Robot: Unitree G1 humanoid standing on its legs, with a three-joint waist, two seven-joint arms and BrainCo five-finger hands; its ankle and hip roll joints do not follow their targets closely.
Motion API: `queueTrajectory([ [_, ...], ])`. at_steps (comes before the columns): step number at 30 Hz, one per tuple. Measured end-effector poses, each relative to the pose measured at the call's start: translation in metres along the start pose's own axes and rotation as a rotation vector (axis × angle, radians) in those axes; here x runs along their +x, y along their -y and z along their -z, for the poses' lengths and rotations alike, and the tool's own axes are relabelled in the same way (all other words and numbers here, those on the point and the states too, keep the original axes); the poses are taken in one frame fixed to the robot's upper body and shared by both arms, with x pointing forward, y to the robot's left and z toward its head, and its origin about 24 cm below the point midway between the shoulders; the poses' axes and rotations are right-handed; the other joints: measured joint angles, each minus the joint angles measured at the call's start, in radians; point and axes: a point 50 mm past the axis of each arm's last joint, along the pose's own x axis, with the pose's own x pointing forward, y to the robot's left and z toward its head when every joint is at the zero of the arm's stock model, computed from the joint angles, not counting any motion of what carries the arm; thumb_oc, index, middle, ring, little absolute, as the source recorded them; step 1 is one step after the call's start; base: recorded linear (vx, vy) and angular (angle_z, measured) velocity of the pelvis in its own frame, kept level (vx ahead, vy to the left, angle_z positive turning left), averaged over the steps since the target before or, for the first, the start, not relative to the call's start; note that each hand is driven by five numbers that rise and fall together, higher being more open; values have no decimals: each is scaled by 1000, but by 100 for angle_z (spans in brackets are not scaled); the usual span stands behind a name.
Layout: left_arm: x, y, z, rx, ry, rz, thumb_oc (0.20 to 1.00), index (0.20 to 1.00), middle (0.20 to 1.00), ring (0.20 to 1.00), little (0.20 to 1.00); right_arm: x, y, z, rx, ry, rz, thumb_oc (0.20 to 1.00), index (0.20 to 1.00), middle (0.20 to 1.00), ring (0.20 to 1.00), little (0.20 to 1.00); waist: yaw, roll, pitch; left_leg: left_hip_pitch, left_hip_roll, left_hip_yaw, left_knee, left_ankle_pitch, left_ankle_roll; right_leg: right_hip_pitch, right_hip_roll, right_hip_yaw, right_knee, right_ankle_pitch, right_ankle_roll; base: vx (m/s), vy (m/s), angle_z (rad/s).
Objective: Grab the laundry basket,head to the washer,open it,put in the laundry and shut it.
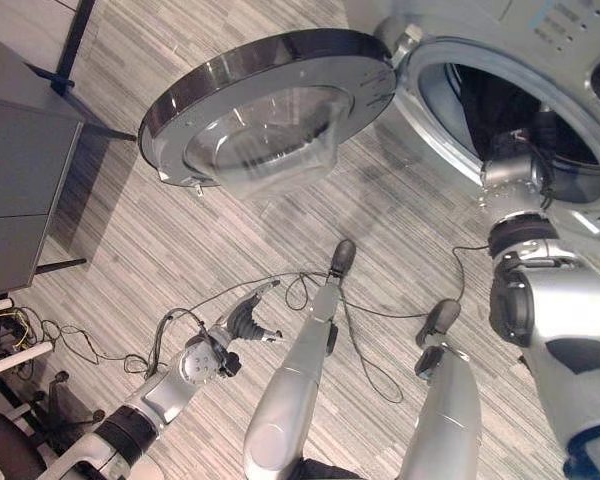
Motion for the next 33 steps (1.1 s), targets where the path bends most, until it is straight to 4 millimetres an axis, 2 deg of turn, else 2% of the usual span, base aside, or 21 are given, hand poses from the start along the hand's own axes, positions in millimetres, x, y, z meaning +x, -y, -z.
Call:
queueTrajectory([
  [4,0,-2,2,-1,-8,-10,1000,1000,1000,1000,1000,-7,-4,3,73,33,-110,1000,1000,1000,1000,1000,-2,0,0,8,0,-1,-1,0,0,17,1,-7,-12,0,0,2,8,2],
  [8,0,-3,1,26,-4,-13,1000,1000,1000,1000,1000,-16,18,28,150,-16,-84,1000,1000,1000,1000,1000,-10,0,0,51,0,-1,-9,-1,-1,56,1,-6,-17,-2,1,0,0,0],
  [11,0,0,2,26,-6,-2,1000,1000,1000,1000,1000,-20,27,37,160,-38,-69,1000,1000,1000,1000,1000,-23,0,0,51,1,-2,-17,-9,1,50,-1,-5,-14,-4,1,1,12,0],
  [13,1,3,1,13,-4,7,1000,1000,1000,1000,1000,-22,46,43,148,-43,-34,1000,1000,1000,1000,1000,-31,-1,0,49,-1,-1,-18,-9,1,49,1,-4,-14,-4,-3,0,0,0],
  [14,1,5,1,-1,-6,2,1000,1000,1000,1000,1000,-24,49,45,145,-45,-45,1000,1000,1000,1000,1000,-32,-1,0,51,-2,-1,-19,-9,2,52,-3,-4,-15,-3,-2,0,0,0],
  [15,2,9,-1,-15,-2,13,1000,1000,1000,1000,1000,-29,69,53,113,-65,-31,1000,1000,1000,1000,1000,-38,-2,-1,52,-3,-1,-17,-9,3,57,-1,-5,-15,0,0,19,20,4],
  [17,2,12,-1,-25,-4,27,1000,1000,1000,1000,1000,-37,92,61,95,-97,-10,1000,1000,1000,1000,1000,-45,-3,-1,58,-4,-1,-13,-5,8,70,-1,-9,-20,4,3,14,32,2],
  [18,2,15,0,-29,-12,39,1000,1000,1000,1000,1000,-46,114,72,74,-139,31,1000,1000,1000,1000,1000,-55,-6,1,69,-5,1,-5,-5,11,87,1,-10,-26,5,5,6,31,-2],
  [19,2,16,1,-31,-19,45,1000,1000,1000,1000,1000,-51,126,77,63,-159,53,1000,1000,1000,1000,1000,-60,-7,1,76,-5,2,-1,-8,15,99,3,-10,-33,6,6,4,35,-3],
  [21,-1,21,8,-33,-49,71,1000,1000,1000,1000,1000,-68,155,92,26,-224,106,1000,1000,1000,1000,1000,-90,-24,0,100,-2,4,3,-15,23,127,6,-11,-42,6,6,41,51,-4],
  [23,-7,25,17,-26,-88,85,1000,1000,1000,1000,1000,-90,185,104,-76,-308,92,1000,1000,1000,1000,1000,-110,-59,0,132,3,12,26,-41,25,170,9,-8,-56,6,6,76,36,-12],
  [25,-11,29,25,-24,-124,101,1000,1000,1000,1000,1000,-110,217,111,-118,-366,166,1000,1000,1000,1000,1000,-134,-88,-3,169,6,18,52,-67,26,223,19,-5,-72,6,7,44,83,-13],
  [26,-18,33,37,-29,-176,116,1000,1000,1000,1000,1000,-136,249,116,-199,-448,202,1000,1000,1000,1000,1000,-146,-127,-12,216,5,29,84,-93,28,286,19,-3,-84,5,7,2,71,-17],
  [27,-22,35,45,-35,-212,123,1000,1000,1000,1000,1000,-148,265,117,-232,-493,228,1000,1000,1000,1000,1000,-156,-147,-21,248,9,34,101,-115,30,335,20,-5,-104,5,8,103,68,-29],
  [28,-30,39,55,-40,-257,135,1000,1000,1000,1000,1000,-171,288,119,-251,-547,299,1000,1000,1000,1000,1000,-159,-178,-49,281,14,39,111,-134,26,374,34,2,-131,2,5,146,100,-26],
  [29,-33,39,58,-39,-272,135,1000,1000,1000,1000,1000,-184,304,116,-292,-582,324,1000,1000,1000,1000,1000,-174,-202,-89,283,23,48,122,-157,20,385,35,3,-147,1,-4,148,99,-19],
  [31,-35,42,65,-14,-303,159,1000,1000,1000,1000,1000,-195,311,117,-376,-672,267,1000,1000,1000,1000,1000,-174,-215,-92,342,26,55,140,-172,35,466,42,0,-180,17,3,123,81,-17],
  [33,-57,53,83,-14,-390,186,1000,1000,1000,1000,1000,-232,330,125,-499,-867,208,1000,1000,1000,1000,1000,-182,-253,-181,457,28,89,139,-215,48,591,43,26,-247,20,-3,114,90,-43],
])
